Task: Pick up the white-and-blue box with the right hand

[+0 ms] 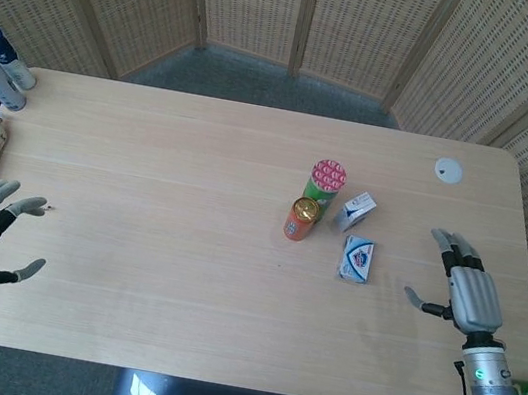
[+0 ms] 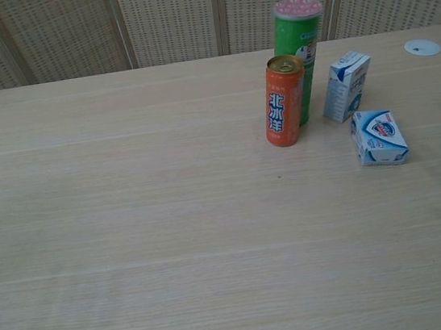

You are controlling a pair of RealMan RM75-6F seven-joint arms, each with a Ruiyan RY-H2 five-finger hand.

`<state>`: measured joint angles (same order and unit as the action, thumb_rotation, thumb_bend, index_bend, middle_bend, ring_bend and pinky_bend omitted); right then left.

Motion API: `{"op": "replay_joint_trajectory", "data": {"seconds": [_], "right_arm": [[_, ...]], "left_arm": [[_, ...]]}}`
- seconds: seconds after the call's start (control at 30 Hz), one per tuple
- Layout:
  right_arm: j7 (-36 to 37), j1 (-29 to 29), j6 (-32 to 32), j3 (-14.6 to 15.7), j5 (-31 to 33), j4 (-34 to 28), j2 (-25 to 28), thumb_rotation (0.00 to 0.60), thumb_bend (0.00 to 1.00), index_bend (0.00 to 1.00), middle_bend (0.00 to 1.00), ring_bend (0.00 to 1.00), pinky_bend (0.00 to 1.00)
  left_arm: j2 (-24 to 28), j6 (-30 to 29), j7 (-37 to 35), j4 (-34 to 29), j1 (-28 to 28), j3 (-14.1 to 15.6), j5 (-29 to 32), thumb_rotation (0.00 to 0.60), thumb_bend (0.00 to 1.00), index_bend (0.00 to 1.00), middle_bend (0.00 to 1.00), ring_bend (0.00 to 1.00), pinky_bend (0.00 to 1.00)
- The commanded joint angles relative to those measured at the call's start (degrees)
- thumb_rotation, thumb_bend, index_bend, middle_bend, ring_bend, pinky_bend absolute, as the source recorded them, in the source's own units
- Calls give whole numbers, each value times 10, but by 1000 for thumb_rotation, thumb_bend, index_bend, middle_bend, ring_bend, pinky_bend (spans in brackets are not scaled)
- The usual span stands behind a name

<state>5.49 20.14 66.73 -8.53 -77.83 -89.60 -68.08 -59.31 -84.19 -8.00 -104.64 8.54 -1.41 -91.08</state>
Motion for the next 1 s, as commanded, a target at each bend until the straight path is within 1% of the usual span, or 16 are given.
{"op": "replay_joint_trajectory", "data": {"seconds": [0.03,0.2,0.33,0.47,0.63,0.77,0.9,1.0], "right_arm": [[-26,23,-49,11,9,-26,12,437,248,0,0,0,0],[-57,54,-99,9,29,-44,6,428,247,0,0,0,0],[-77,75,-126,7,45,-50,-6,429,247,0,1,0,0],[-88,95,-148,5,56,-47,-23,438,247,0,11,0,0],[-103,120,-175,5,68,-38,-47,434,248,0,19,0,0],[-109,136,-192,4,79,-28,-64,428,248,0,40,0,0],[-112,149,-201,2,87,-18,-79,437,247,0,66,0,0],[-113,158,-207,2,93,-10,-90,434,249,0,120,0,0]], "left_arm": [[-2,4,-5,5,3,0,0,568,274,186,330,81,0],[-6,8,-18,16,5,-1,3,565,271,187,330,81,0],[-7,9,-24,23,6,-1,4,567,272,187,330,81,0],[-6,11,-26,26,7,-2,7,569,272,187,330,81,0],[-7,15,-27,28,10,-4,9,566,271,187,330,80,0],[-7,19,-27,30,13,-5,11,568,272,187,330,81,0],[-7,20,-28,32,14,-6,13,569,271,187,330,81,0],[-7,20,-29,33,14,-6,15,567,271,187,330,81,0]]}}
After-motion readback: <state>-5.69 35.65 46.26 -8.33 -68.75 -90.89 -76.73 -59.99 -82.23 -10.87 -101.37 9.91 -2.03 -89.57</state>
